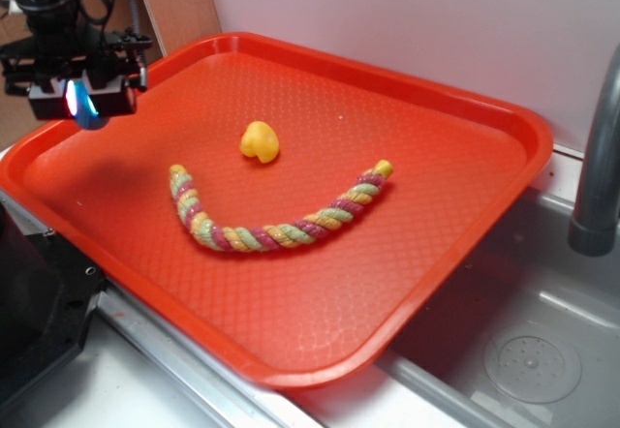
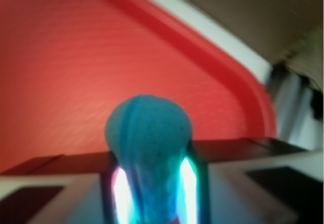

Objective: Grab the blue ball.

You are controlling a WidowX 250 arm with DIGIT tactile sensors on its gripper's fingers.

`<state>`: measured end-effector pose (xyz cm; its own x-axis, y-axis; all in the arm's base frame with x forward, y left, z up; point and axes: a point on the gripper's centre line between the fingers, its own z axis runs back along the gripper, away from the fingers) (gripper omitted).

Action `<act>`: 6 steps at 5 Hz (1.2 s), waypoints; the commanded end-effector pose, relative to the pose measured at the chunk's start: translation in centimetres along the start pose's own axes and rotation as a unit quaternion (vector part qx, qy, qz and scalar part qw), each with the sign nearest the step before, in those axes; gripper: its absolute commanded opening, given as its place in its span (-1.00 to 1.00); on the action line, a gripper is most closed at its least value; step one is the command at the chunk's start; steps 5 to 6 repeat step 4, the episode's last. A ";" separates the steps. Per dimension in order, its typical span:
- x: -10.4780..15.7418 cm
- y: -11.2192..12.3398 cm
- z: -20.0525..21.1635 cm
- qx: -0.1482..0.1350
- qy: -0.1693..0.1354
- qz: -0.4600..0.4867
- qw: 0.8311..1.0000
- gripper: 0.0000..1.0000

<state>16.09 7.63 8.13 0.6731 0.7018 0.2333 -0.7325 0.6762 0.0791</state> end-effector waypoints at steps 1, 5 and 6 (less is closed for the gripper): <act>-2.7 -2.4 8.0 -0.111 0.051 -0.230 0.966 -1.00; -4.2 -3.6 11.2 -0.106 0.025 -0.323 0.940 -1.00; -4.2 -3.6 11.2 -0.106 0.025 -0.323 0.940 -1.00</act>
